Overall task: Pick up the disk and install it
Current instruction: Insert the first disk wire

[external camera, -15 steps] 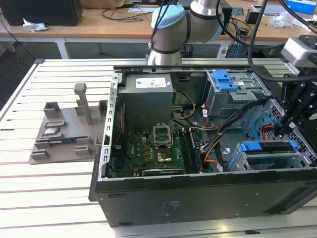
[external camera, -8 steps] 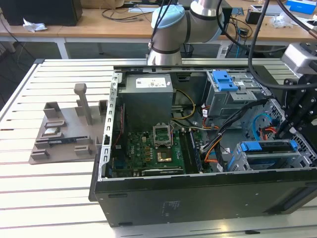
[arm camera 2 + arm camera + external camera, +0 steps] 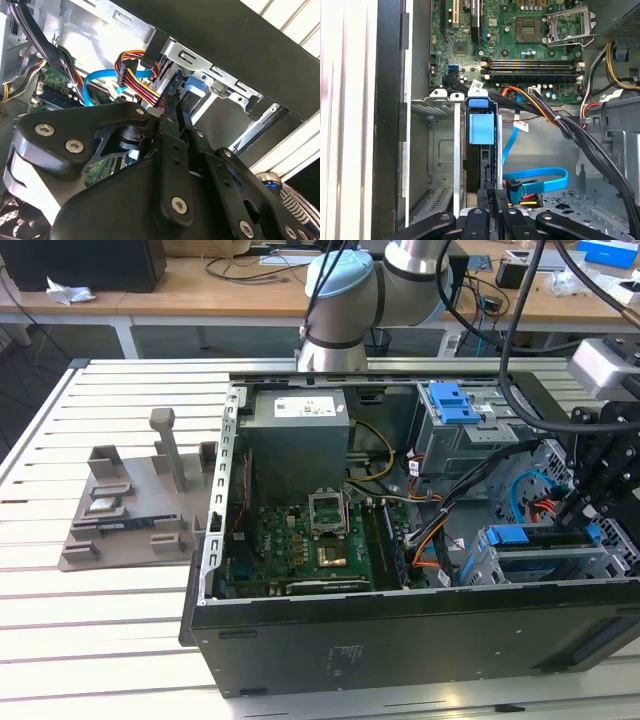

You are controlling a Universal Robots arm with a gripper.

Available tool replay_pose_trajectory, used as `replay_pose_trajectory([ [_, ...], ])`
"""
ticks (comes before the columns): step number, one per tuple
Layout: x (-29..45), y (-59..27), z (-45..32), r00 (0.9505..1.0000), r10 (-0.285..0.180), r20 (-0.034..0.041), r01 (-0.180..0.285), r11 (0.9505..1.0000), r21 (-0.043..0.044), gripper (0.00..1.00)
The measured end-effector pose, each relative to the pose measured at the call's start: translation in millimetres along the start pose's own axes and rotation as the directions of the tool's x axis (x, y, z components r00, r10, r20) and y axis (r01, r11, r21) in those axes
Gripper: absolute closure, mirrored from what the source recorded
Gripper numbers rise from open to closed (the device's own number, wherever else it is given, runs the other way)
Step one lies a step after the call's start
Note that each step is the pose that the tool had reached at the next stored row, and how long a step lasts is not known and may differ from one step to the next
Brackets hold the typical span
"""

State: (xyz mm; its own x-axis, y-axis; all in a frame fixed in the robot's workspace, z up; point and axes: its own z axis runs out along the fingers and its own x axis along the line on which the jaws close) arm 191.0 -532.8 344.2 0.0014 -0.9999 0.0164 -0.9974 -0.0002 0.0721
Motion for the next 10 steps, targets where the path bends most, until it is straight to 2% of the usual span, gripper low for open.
replay_pose_trajectory([
  [5, 0.4, -0.2, 2.7, 1.0, 0.0, 0.0002, 0.0, 1.0, 0.0, 0.83],
  [10, 5.2, -0.2, 3.3, 1.0, -0.001, 0.0083, 0.001, 1.0, 0.0, 0.83],
])
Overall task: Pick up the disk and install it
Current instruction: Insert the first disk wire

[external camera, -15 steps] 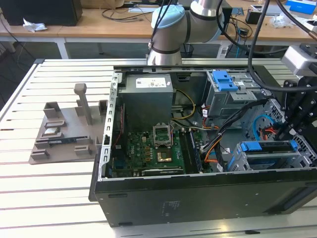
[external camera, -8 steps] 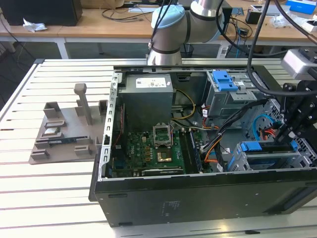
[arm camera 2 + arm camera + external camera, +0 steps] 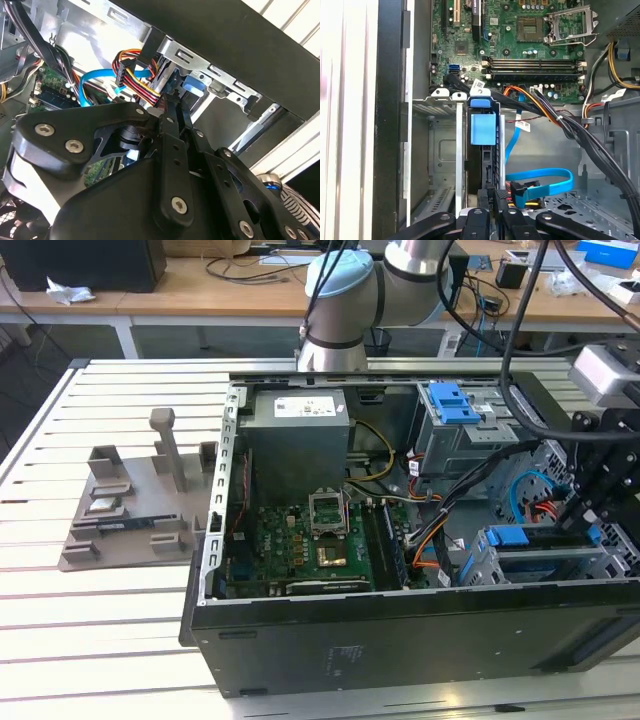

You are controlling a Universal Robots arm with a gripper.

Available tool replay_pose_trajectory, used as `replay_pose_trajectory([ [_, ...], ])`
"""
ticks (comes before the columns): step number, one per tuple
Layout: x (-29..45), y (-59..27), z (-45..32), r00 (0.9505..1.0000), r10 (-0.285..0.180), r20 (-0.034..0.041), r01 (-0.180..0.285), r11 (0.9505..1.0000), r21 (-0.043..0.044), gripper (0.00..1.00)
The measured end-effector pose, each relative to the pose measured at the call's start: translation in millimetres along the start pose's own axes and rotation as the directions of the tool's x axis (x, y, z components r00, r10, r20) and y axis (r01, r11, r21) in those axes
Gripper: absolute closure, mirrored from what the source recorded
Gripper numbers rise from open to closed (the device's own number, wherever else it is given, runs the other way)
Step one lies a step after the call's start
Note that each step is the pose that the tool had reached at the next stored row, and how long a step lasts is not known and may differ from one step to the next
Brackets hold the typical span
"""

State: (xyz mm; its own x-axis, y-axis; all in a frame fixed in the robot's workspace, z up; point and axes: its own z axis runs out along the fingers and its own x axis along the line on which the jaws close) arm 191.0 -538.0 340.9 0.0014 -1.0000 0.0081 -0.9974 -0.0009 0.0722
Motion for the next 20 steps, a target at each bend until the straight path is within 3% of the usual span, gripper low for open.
replay_pose_trajectory([
  [2, 0.8, 0.0, -0.1, 1.0, -0.001, 0.0088, 0.001, 1.0, 0.0002, 0.83],
  [3, 0.9, 0.0, 0.1, 0.9998, -0.001, 0.018, 0.001, 1.0, 0.0002, 0.83],
  [4, 1.0, 0.1, -0.2, 0.9995, -0.002, 0.0319, 0.002, 1.0, 0.0001, 0.83],
  [6, 1.9, 0.1, -0.7, 0.9989, -0.003, 0.0471, 0.003, 1.0, 0.0002, 0.83],
  [11, 8.0, 0.0, -0.2, 0.9988, -0.004, 0.049, 0.004, 1.0, 0.0002, 0.83],
  [20, 8.5, -0.2, 3.4, 0.9988, -0.003, 0.0485, 0.003, 1.0, 0.0002, 0.83],
])
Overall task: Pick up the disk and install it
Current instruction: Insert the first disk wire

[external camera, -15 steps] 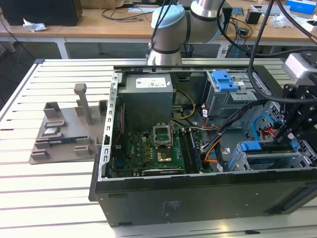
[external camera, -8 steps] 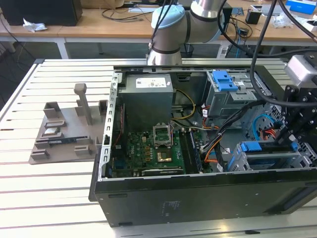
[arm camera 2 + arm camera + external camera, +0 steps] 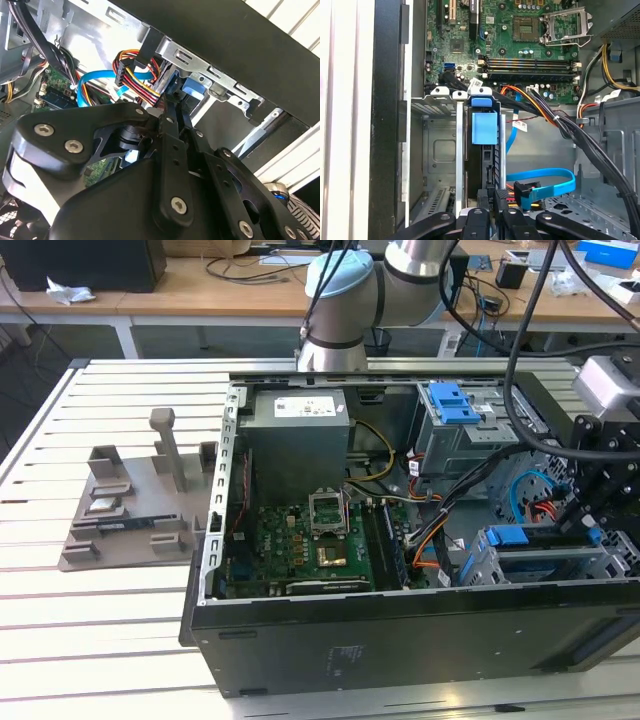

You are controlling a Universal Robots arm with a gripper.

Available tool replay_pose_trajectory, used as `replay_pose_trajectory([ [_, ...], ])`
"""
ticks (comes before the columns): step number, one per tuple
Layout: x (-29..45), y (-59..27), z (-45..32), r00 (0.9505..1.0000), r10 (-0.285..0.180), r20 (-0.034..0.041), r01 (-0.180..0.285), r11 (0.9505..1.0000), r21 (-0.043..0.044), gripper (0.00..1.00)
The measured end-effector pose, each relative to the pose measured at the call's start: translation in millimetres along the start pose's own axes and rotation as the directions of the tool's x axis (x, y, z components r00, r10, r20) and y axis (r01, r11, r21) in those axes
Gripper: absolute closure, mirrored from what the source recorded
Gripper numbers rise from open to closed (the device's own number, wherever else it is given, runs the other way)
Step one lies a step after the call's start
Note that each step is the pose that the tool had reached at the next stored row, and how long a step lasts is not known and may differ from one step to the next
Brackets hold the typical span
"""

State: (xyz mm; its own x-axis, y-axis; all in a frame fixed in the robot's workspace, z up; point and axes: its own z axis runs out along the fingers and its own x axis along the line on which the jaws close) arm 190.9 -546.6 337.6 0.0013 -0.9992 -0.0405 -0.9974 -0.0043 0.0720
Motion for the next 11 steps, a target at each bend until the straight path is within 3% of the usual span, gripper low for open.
replay_pose_trajectory([
  [2, 0.0, 0.0, 0.4, 1.0, 0.0, 0.0007, 0.0, 1.0, 0.0, 0.76],
  [5, -0.1, 0.1, -1.2, 1.0, 0.0, 0.0004, 0.0, 1.0, 0.0, 0.76],
  [8, -1.6, 1.3, -16.9, 1.0, 0.0, 0.0004, 0.0, 1.0, 0.0001, 0.77],
  [10, -3.4, 2.0, -28.1, 1.0, 0.0, -0.0005, 0.0, 1.0, 0.0002, 0.89],
  [11, -4.1, 2.5, -35.2, 1.0, 0.0, -0.0007, 0.0, 1.0, 0.0001, 0.89],
])
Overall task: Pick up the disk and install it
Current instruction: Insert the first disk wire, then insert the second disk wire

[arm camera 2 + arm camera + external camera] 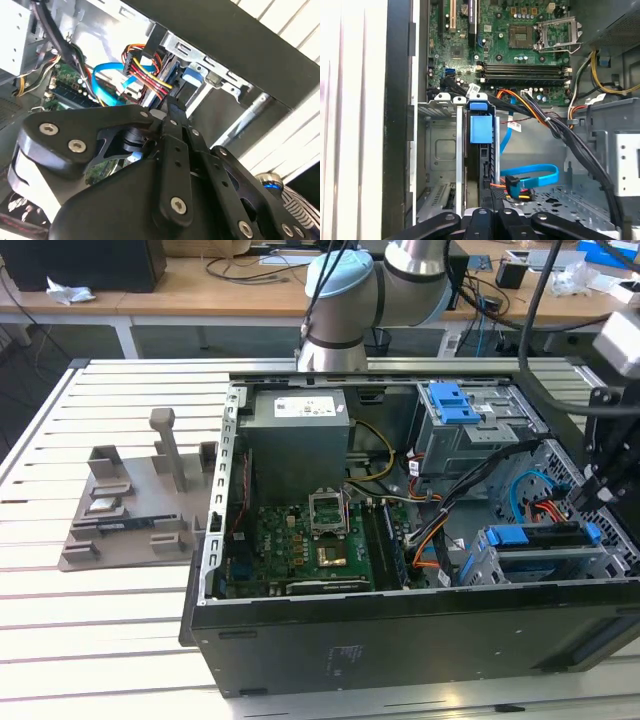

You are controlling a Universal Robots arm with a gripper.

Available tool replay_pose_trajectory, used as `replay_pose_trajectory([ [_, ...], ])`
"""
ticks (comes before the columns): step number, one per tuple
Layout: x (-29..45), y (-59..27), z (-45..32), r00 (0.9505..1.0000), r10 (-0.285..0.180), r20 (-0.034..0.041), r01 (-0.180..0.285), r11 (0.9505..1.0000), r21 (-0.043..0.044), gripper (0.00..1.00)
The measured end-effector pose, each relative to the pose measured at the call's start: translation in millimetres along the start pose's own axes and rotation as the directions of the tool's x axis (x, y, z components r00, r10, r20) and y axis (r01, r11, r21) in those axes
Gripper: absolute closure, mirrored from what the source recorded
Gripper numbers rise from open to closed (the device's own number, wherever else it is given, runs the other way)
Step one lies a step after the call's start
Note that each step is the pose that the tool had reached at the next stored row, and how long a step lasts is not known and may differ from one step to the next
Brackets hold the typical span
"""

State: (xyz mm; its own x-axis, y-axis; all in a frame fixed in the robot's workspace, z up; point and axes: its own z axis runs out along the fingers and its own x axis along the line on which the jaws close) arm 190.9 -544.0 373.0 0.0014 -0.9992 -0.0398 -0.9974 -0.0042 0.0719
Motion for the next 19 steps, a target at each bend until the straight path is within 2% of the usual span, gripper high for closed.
replay_pose_trajectory([
  [4, -1.4, 1.7, -24.0, 1.0, 0.0, -0.0003, 0.0, 1.0, 0.0, 0.89],
  [14, -1.5, 1.8, -25.2, 1.0, 0.0, -0.0004, 0.0, 1.0, 0.0, 0.89],
  [15, -1.5, 1.8, -25.2, 1.0, 0.0, -0.0003, 0.0, 1.0, 0.0, 0.76],
  [17, -1.5, 1.8, -25.1, 1.0, 0.0, -0.0005, 0.0, 1.0, 0.0001, 0.64],
  [19, -1.9, 3.1, -21.6, 1.0, 0.0, -0.0007, 0.0, 1.0, 0.0001, 0.64],
])
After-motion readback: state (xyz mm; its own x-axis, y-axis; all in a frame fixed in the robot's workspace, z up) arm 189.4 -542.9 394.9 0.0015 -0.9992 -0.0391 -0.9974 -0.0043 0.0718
